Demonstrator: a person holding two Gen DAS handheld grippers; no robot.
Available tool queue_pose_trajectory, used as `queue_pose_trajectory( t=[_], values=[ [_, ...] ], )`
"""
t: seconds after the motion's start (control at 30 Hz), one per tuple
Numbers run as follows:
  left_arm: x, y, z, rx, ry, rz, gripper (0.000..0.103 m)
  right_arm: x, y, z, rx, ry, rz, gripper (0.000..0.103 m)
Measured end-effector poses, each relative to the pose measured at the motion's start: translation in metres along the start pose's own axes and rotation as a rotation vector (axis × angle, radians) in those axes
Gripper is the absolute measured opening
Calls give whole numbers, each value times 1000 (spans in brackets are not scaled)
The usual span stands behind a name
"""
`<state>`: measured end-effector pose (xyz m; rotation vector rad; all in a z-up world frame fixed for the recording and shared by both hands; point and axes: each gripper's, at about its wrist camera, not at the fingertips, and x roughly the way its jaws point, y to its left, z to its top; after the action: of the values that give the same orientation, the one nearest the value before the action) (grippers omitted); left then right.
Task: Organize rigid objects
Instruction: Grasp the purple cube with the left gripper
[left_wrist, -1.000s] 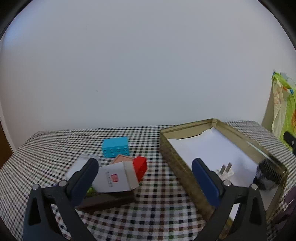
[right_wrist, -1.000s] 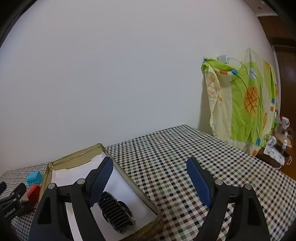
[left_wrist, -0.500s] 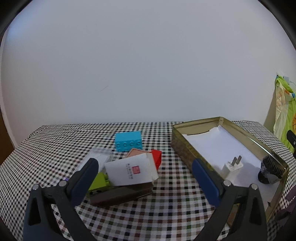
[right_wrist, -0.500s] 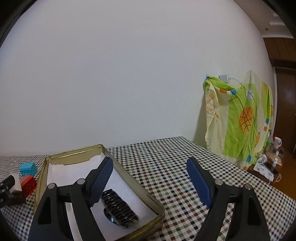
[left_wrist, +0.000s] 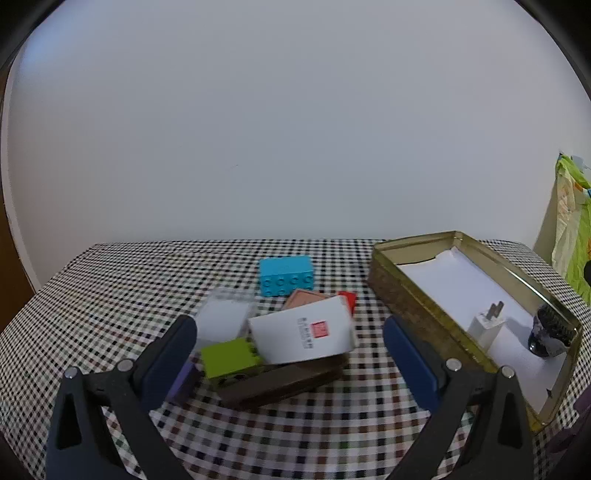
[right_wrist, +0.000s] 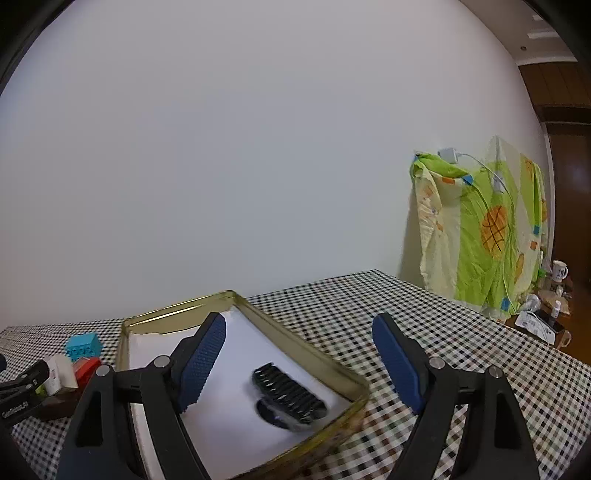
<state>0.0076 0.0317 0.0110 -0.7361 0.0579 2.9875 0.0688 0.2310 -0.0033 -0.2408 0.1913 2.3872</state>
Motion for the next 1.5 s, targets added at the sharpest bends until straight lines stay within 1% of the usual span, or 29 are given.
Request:
queue_pose_trajectory(
  t=[0.33,0.57,0.87,1.0,1.2,1.33,1.4,1.5],
  values=[
    [2,27,-2,-17,9,25,102,-35,39,-7,-34,12,104,84],
    [7,46,-2,-29,20,39,102,-48,64,-11,-64,33,164,84],
    [10,62,-2,-38,32,57,102,-61,84,-13,-97,54,223,84],
    [12,69,-2,-44,40,63,102,-66,90,-14,-108,53,243,84],
    [12,80,-4,-37,46,76,102,-64,97,-15,-118,61,252,84],
    [11,100,-6,-20,59,65,102,-65,101,-16,-131,59,254,84],
    [12,112,-8,-21,73,56,102,-64,101,-16,-133,61,254,84],
    [18,131,-10,-40,128,30,102,-62,101,-17,-125,69,257,84]
  ],
)
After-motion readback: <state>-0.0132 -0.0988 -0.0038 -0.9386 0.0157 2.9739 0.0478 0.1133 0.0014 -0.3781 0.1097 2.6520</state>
